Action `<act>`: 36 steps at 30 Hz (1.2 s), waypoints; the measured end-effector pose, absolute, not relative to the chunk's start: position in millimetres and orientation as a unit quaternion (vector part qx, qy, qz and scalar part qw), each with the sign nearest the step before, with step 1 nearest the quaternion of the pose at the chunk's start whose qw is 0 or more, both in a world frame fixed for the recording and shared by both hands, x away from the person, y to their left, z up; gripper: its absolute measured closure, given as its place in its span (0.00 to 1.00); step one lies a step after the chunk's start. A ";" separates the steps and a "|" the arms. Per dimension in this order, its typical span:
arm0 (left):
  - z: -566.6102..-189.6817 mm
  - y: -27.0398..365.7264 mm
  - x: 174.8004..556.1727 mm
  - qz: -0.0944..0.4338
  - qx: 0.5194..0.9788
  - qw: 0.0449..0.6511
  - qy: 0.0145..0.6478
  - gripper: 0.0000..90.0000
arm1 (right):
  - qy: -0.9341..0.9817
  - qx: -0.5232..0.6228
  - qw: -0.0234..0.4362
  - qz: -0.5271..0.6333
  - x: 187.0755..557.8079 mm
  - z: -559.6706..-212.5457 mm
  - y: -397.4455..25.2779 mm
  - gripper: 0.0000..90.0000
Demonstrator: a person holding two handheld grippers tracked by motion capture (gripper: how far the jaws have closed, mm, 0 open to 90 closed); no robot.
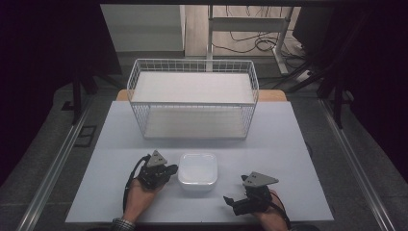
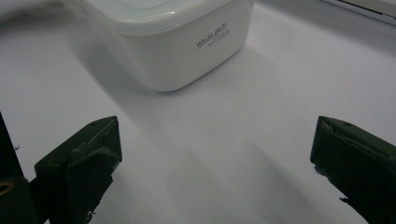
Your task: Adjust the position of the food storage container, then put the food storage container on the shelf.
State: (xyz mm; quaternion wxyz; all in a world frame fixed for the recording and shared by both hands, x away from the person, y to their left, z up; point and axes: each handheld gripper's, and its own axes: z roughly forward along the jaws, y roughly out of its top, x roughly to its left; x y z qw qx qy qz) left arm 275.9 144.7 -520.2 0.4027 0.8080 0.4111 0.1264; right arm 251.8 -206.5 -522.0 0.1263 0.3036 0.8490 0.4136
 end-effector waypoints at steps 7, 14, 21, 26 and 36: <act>-525.9 159.8 267.4 0.117 0.794 0.416 0.428 0.49 | 0.844 0.309 0.124 0.421 252.7 -520.4 -210.9 0.02; -527.0 166.4 260.4 0.101 0.796 0.429 0.415 0.25 | 0.836 0.324 0.112 0.429 254.8 -520.1 -212.0 0.00; -521.7 172.0 258.6 0.101 0.788 0.441 0.417 0.20 | 0.828 0.326 0.083 0.450 261.5 -515.1 -207.5 0.01; -516.3 171.0 258.7 0.097 0.786 0.446 0.417 0.14 | 0.830 0.326 0.085 0.446 269.5 -507.3 -200.8 0.02; -504.5 166.0 262.6 0.069 0.785 0.460 0.408 0.11 | 0.834 0.321 0.067 0.444 284.4 -494.0 -180.9 0.00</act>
